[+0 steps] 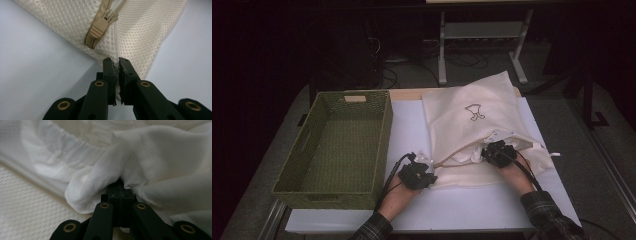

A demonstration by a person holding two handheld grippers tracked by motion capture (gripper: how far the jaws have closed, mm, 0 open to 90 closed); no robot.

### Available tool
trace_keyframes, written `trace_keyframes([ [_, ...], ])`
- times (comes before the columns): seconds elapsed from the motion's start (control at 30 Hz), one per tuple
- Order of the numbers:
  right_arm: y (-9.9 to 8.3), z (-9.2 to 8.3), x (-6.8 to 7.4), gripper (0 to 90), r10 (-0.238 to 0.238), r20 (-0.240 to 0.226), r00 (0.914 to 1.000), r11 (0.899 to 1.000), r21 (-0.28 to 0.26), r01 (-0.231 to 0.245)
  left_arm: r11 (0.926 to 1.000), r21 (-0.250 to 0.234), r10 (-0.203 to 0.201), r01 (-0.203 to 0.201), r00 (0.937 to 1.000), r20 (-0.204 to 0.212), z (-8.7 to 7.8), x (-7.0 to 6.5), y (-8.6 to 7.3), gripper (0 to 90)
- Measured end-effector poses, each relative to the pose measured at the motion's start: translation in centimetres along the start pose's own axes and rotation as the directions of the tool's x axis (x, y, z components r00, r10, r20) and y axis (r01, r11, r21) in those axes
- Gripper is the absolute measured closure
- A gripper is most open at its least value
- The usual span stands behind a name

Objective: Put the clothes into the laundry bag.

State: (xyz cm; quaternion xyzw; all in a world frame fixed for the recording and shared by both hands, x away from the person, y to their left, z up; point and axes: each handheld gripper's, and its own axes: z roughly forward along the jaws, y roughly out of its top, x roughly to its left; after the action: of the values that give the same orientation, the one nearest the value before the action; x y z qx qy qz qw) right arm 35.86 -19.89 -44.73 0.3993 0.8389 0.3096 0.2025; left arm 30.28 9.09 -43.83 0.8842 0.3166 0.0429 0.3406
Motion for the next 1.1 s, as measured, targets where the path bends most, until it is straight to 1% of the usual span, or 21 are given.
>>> trace_keyframes([
  [0.03, 0.2, 0.3, -0.1, 89.9, 0.001, 0.009, 1.0, 1.0, -0.004, -0.001, 1.0, 0.0, 0.0, 0.0, 1.0, 0.0, 0.0, 0.0, 0.0, 84.5],
  [0.07, 0.4, 0.5, -0.3, 89.9, 0.005, 0.019, 0.9998, 1.0, 0.004, -0.005, 1.0, 0.0, 0.0, 0.0, 1.0, 0.001, 0.0, 0.0, 0.0, 84.6],
  [0.1, 0.8, 0.8, -0.4, 89.9, -0.001, 0.036, 0.9994, 1.0, 0.002, 0.001, 1.0, -0.001, -0.001, 0.001, 1.0, 0.001, 0.0, 0.0, 0.0, 84.7],
  [0.17, 1.5, 1.8, -0.6, 89.9, 0.021, 0.062, 0.9979, 1.0, -0.012, -0.02, 1.0, -0.004, -0.003, 0.003, 1.0, 0.004, -0.1, 0.0, 0.0, 84.7],
  [0.3, 1.8, 2.3, -0.8, 89.9, 0.038, 0.073, 0.9966, 0.999, -0.023, -0.036, 1.0, -0.006, -0.004, 0.004, 1.0, 0.006, 0.0, 0.1, 0.0, 84.7],
  [0.47, 1.6, 1.8, -0.6, 89.7, 0.034, 0.062, 0.9975, 0.999, -0.016, -0.033, 1.0, -0.003, 0.0, 0.0, 1.0, 0.006, 0.0, 0.1, 0.0, 84.6],
  [0.5, 1.4, 1.2, -0.4, 89.5, 0.015, 0.046, 0.9988, 1.0, -0.004, -0.014, 1.0, -0.003, -0.001, 0.001, 1.0, 0.003, 0.0, 0.0, 0.0, 84.5],
  [0.53, 1.4, 1.2, -0.4, 89.5, 0.015, 0.046, 0.9988, 1.0, -0.004, -0.014, 1.0, -0.003, -0.001, 0.001, 1.0, 0.003, 0.0, 0.0, 0.0, 84.5],
  [0.57, 1.4, 0.8, -0.4, 89.5, 0.002, 0.031, 0.9995, 1.0, 0.002, -0.002, 1.0, -0.002, 0.0, 0.0, 1.0, 0.003, 0.0, 0.0, 0.0, 84.5],
  [0.6, 1.1, -0.3, -0.3, 89.5, -0.004, 0.01, 0.9999, 1.0, 0.001, 0.004, 1.0, -0.003, 0.0, 0.0, 1.0, 0.004, 0.0, 0.1, 0.0, 84.5],
  [0.63, 1.1, -0.3, -0.3, 89.5, -0.004, 0.01, 0.9999, 1.0, 0.001, 0.004, 1.0, -0.003, 0.0, 0.0, 1.0, 0.004, 0.0, 0.1, 0.0, 84.5],
  [0.67, 1.0, -1.7, -0.3, 89.6, -0.005, 0.002, 1.0, 1.0, -0.017, 0.005, 1.0, -0.002, 0.002, -0.002, 1.0, 0.004, 0.0, 0.1, 0.0, 84.5],
  [0.7, 1.0, -1.7, -0.3, 89.6, -0.005, 0.002, 1.0, 1.0, -0.017, 0.005, 1.0, -0.002, 0.002, -0.002, 1.0, 0.004, 0.0, 0.1, 0.0, 84.5],
  [0.73, 0.8, -3.2, -0.6, 89.7, 0.006, 0.003, 1.0, 0.999, -0.045, -0.005, 1.0, -0.001, 0.001, -0.001, 1.0, 0.004, 0.0, 0.1, 0.0, 84.5],
  [0.77, 0.6, -4.0, -0.8, 89.7, 0.012, 0.004, 0.9999, 0.998, -0.062, -0.011, 1.0, -0.001, 0.0, 0.0, 1.0, 0.003, 0.0, 0.1, 0.0, 84.5],
  [0.83, 0.2, -5.5, -1.4, 89.8, 0.037, 0.017, 0.9992, 0.995, -0.093, -0.035, 1.0, -0.001, 0.0, 0.0, 1.0, 0.002, 0.0, 0.0, 0.0, 84.5],
  [0.93, -0.6, -7.0, -2.3, 89.9, 0.066, 0.041, 0.997, 0.992, -0.106, -0.061, 1.0, 0.003, 0.001, -0.001, 1.0, 0.001, 0.0, 0.0, 0.0, 84.5],
  [0.97, -0.6, -7.0, -2.3, 89.9, 0.066, 0.041, 0.997, 0.992, -0.106, -0.061, 1.0, 0.003, 0.001, -0.001, 1.0, 0.001, 0.0, 0.0, 0.0, 84.5],
  [1.0, -1.0, -7.6, -3.0, 89.9, 0.092, 0.073, 0.993, 0.99, -0.109, -0.084, 1.0, -0.001, -0.002, 0.002, 1.0, 0.001, 0.0, 0.0, 0.0, 84.5],
  [1.07, -1.2, -7.7, -3.7, 89.9, 0.119, 0.092, 0.9886, 0.988, -0.112, -0.108, 1.0, 0.001, -0.001, 0.001, 1.0, 0.0, 0.0, 0.0, 0.0, 84.5],
  [1.1, -1.2, -7.7, -3.7, 89.9, 0.119, 0.092, 0.9886, 0.988, -0.112, -0.108, 1.0, 0.001, -0.001, 0.001, 1.0, 0.0, 0.0, 0.0, 0.0, 84.5],
])
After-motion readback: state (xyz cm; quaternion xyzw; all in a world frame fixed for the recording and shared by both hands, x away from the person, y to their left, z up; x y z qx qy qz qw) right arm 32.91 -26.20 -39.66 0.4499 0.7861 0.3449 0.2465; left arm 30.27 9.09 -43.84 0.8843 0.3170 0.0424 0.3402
